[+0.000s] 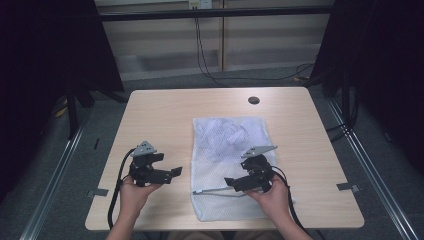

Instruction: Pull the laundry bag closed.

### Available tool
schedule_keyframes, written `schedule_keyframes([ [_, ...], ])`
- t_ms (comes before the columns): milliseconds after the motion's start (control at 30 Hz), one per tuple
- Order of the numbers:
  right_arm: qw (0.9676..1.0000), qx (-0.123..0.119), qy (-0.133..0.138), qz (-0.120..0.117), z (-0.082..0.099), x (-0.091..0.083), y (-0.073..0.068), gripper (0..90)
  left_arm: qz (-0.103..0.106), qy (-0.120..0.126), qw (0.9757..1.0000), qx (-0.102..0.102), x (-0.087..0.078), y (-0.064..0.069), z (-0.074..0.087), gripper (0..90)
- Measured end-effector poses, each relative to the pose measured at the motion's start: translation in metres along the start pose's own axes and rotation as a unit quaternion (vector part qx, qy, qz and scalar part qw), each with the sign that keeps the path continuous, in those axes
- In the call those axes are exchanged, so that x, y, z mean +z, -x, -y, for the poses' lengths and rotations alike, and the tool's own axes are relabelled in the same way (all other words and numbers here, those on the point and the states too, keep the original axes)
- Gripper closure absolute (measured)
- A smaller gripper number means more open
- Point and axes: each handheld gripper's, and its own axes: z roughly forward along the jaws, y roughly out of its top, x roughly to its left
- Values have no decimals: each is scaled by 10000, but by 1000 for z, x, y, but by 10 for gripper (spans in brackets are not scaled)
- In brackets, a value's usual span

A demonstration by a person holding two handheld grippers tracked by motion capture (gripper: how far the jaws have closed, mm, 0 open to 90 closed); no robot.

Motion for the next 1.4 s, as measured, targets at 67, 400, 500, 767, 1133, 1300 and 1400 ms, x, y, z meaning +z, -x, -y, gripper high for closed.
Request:
schedule_keyframes([
  [67, 10000, -14, -20, -78, -2, 4, -3, 183, -18, -17, 10000, -3, 0, 0, 0, 91],
  [400, 9992, -22, -134, -375, -5, 22, -17, 245, -26, -15, 10000, -6, -2, -2, 1, 95],
  [500, 9991, -10, -124, -395, -5, 25, -18, 251, -45, -29, 10000, -9, -3, -2, 1, 96],
  [767, 9980, 82, -213, -598, -5, 36, -23, 324, -27, -16, 10000, -5, -3, -2, 1, 98],
  [1133, 9966, 76, -240, -782, -7, 48, -31, 343, -29, -12, 10000, -3, -5, -3, 1, 104],
  [1300, 9960, 77, -322, -828, -8, 52, -35, 357, -49, 0, 10000, -19, -5, -3, 1, 106],
  [1400, 9956, 55, -358, -861, -7, 56, -37, 371, 1, 33, 10000, -40, -5, -4, 1, 106],
])
